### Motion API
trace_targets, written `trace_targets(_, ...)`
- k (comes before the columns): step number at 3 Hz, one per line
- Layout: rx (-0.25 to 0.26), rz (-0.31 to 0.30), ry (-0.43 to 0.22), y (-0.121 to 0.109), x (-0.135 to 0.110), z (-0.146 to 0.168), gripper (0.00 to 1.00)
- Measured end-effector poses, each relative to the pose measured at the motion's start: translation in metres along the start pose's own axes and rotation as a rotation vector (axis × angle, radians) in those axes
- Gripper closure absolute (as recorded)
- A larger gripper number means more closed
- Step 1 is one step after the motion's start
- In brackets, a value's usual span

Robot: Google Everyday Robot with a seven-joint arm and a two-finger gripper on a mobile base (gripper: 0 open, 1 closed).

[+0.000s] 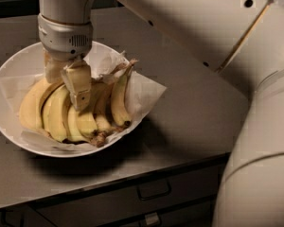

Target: Pick banana from white bowl

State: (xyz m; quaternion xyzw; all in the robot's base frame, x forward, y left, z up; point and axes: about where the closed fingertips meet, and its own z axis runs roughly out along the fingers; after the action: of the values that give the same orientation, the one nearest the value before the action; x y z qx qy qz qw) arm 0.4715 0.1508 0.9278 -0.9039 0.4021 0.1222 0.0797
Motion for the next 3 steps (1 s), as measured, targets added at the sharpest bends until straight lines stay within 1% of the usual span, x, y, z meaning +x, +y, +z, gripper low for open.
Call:
trace_targets(2,-0.017,-0.009,-0.006,-0.0023,-0.0021,0.0091,0.32)
trace_targets(3,-0.025,-0.010,-0.006,-0.0026,-0.0030,0.0088,0.33)
